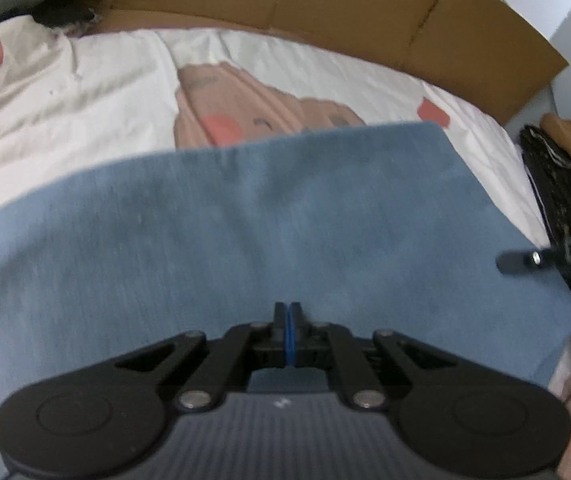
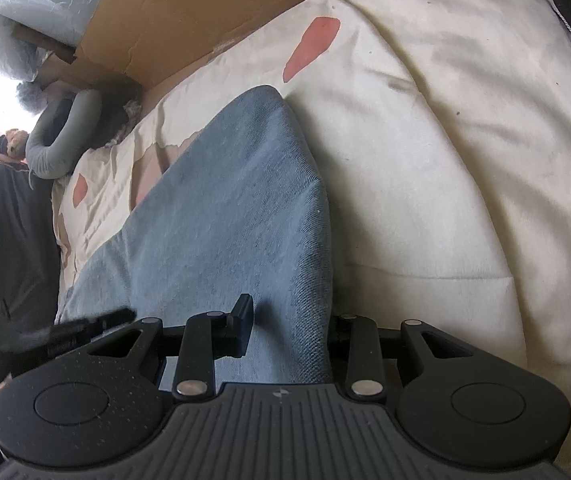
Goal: Fold clothes
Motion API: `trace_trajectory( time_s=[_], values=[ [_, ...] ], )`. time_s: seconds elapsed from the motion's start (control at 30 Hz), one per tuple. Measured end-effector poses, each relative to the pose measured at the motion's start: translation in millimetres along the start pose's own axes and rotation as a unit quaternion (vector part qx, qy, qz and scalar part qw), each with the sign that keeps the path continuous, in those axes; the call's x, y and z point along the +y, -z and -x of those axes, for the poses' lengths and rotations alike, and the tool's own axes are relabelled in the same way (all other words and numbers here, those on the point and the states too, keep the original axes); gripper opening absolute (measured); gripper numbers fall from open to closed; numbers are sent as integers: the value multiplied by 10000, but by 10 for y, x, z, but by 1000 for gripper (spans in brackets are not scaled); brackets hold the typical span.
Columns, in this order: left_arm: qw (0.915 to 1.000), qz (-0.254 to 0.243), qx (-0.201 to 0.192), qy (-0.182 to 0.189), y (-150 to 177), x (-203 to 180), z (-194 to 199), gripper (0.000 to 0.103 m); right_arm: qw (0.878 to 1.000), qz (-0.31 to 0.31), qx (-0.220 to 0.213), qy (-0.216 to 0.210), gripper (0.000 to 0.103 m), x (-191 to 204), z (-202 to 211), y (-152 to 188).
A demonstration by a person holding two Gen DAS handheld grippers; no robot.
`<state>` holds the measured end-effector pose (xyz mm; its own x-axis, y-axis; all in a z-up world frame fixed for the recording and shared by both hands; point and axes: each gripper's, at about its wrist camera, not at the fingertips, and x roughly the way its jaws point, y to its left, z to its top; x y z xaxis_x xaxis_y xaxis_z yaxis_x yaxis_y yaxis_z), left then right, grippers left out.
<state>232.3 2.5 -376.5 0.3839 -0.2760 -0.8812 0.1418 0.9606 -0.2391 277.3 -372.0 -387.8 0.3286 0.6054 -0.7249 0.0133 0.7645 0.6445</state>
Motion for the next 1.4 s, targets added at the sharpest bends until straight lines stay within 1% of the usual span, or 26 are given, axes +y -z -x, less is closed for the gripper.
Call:
trace_trajectory(
  time_s=[0.17, 0.27, 0.33, 0.4, 0.43, 0.47, 0.5, 0.57, 0.63, 0.67, 0.73, 0.8, 0.87, 1.03, 1.17, 1.3, 1.37, 1.4],
  values=[
    [9997, 107, 150, 139, 177, -30, 44, 3, 10000, 37, 24, -24, 32, 1, -29, -27],
    [9997, -19, 178, 183, 262, -104, 51, 2, 9999, 109, 84, -49, 32, 12, -68, -64],
    [9995, -118, 204, 191, 267, -143, 61, 2, 9998, 157, 124, -65, 33, 19, -94, -89],
    [9992, -49, 284, 265, 234, -129, 90, 3, 9996, 205, 164, -82, 32, 26, -120, -113],
    [9991, 32, 299, 306, 221, -101, 115, 4, 9995, 229, 184, -90, 29, 29, -133, -126],
    [9990, 101, 299, 320, 210, -74, 141, 4, 9993, 296, 203, -78, 24, 45, -130, -134],
    [9992, 144, 267, 279, 207, -42, 177, 6, 9991, 367, 222, -63, 20, 61, -125, -141],
    [9994, 217, 192, 186, 202, 32, 272, 12, 9986, 469, 224, -79, 8, 90, -97, -153],
    [9994, 292, 116, 111, 193, 104, 375, 25, 9984, 526, 187, -102, 7, 146, -44, -149],
    [9994, 320, 59, 76, 193, 151, 437, 29, 9982, 575, 167, -96, 6, 186, -15, -147],
    [9993, 350, -93, -39, 202, 255, 572, 46, 9975, 693, 132, -58, 6, 291, 43, -144],
    [9986, 417, -257, -209, 218, 355, 688, 54, 9967, 803, 94, -14, 6, 422, 102, -147],
    [9975, 522, -360, -323, 228, 461, 786, 55, 9961, 882, 49, 19, 6, 563, 166, -153],
    [9923, 881, -625, -612, 242, 719, 1056, 70, 9939, 1096, -5, 139, 5, 935, 306, -130],
    [9864, 1234, -852, -673, 232, 927, 1271, 71, 9919, 1219, 11, 351, 5, 1260, 415, -135],
    [9799, 1462, -1066, -839, 266, 1123, 1422, 72, 9886, 1420, -4, 505, 6, 1615, 522, -144],
    [9750, 1655, -1149, -934, 312, 1222, 1481, 72, 9872, 1504, 38, 538, 6, 1785, 555, -151],
    [9715, 1830, -1178, -938, 355, 1272, 1500, 72, 9862, 1553, 60, 571, 6, 1868, 567, -155]
  ],
)
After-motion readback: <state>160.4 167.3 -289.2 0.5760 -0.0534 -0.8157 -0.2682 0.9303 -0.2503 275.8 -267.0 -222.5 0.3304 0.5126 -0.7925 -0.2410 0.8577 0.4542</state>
